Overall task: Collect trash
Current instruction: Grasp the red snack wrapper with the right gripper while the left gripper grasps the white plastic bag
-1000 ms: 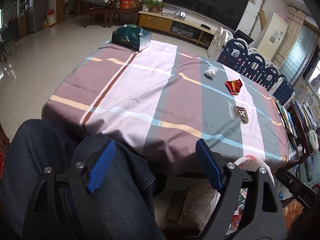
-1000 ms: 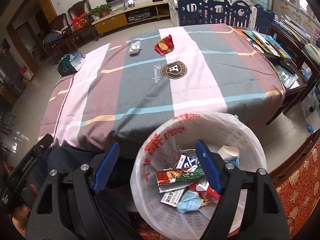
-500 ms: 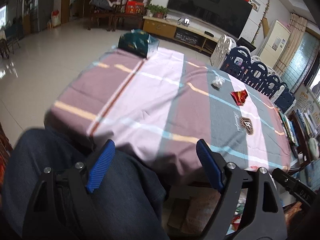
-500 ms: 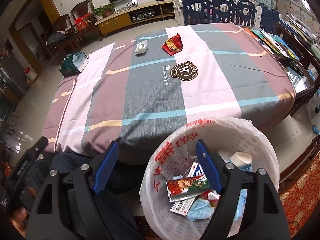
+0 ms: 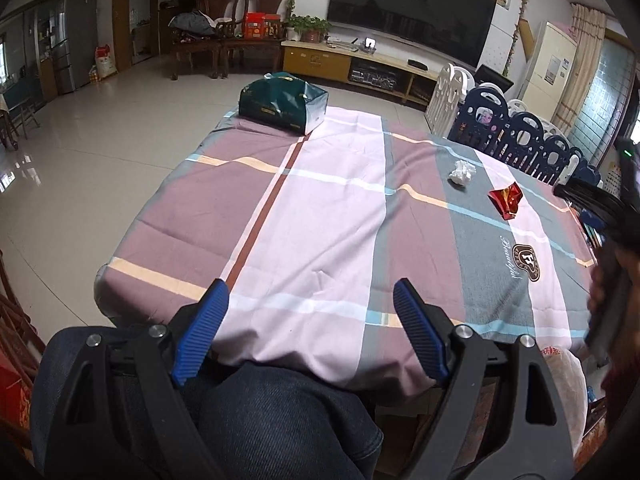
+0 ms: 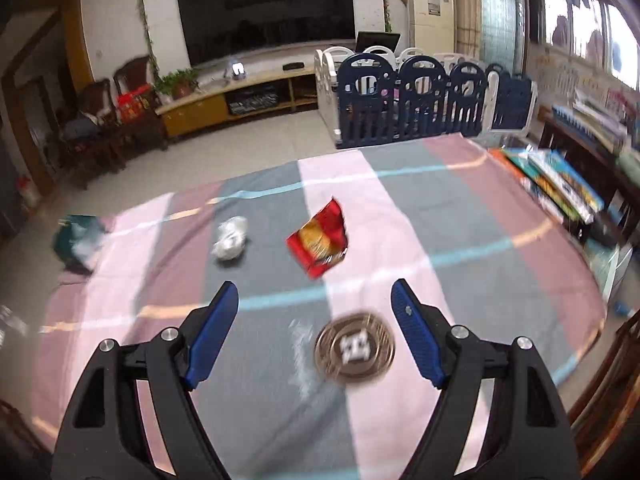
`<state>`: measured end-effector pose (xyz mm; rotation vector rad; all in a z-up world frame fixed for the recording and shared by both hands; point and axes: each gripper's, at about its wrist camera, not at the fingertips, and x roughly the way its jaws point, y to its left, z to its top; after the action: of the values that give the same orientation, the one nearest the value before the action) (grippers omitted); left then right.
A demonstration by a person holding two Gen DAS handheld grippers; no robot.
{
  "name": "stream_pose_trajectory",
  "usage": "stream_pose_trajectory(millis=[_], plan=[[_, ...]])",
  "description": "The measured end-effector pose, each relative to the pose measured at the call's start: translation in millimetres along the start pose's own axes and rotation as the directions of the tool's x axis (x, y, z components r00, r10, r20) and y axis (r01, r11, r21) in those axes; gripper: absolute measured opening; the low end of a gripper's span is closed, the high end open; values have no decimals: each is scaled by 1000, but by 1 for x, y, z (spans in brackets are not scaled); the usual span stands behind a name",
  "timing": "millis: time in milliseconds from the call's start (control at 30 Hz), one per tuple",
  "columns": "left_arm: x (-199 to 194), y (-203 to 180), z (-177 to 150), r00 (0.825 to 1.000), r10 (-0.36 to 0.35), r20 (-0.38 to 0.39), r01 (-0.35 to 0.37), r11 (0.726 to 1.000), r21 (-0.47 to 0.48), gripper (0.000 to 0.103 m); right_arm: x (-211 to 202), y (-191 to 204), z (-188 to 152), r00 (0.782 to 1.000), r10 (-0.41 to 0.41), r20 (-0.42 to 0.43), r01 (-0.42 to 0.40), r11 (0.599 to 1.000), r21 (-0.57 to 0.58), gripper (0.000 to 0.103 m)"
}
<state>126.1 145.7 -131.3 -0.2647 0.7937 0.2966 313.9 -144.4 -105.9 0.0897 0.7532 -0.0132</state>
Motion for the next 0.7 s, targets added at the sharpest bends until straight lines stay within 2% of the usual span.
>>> stream_pose_trajectory(millis=[133,300,367,433,467,500,533,600,633,700], plan=[[14,-3,8,1000,-15,-12,16,999,30,84,72,7,23,995,-74,-74,70,996,-50,77],[35,-3,17,1000,7,-23,-6,999,54,84,142,1,33,981,-74,-179,77,997,11,78],[45,-2,22,999,10,-30,-9,998,55,84,170,4,33,967,-121,-224,116,993,-32,79],[54,-2,29,999,5,-39,-3,999,53,84,185,7,32,959,-165,-230,152,985,-76,79],[58,-3,32,999,-3,-44,5,998,55,84,188,8,32,961,-158,-226,143,986,-80,76],[63,-5,37,999,-12,-47,15,998,60,84,189,8,32,966,-144,-216,130,988,-80,58],[68,-8,42,999,-11,-43,14,997,70,83,189,9,31,969,-129,-211,114,990,-81,53],[76,-16,53,1000,22,-16,-20,996,92,71,186,14,30,977,-98,-191,79,991,-106,38],[82,-22,60,1000,23,-4,-23,994,106,65,184,17,28,979,-90,-184,67,989,-129,35],[93,-37,77,1000,-20,-2,20,993,120,61,173,22,26,983,-59,-172,30,985,-170,29]])
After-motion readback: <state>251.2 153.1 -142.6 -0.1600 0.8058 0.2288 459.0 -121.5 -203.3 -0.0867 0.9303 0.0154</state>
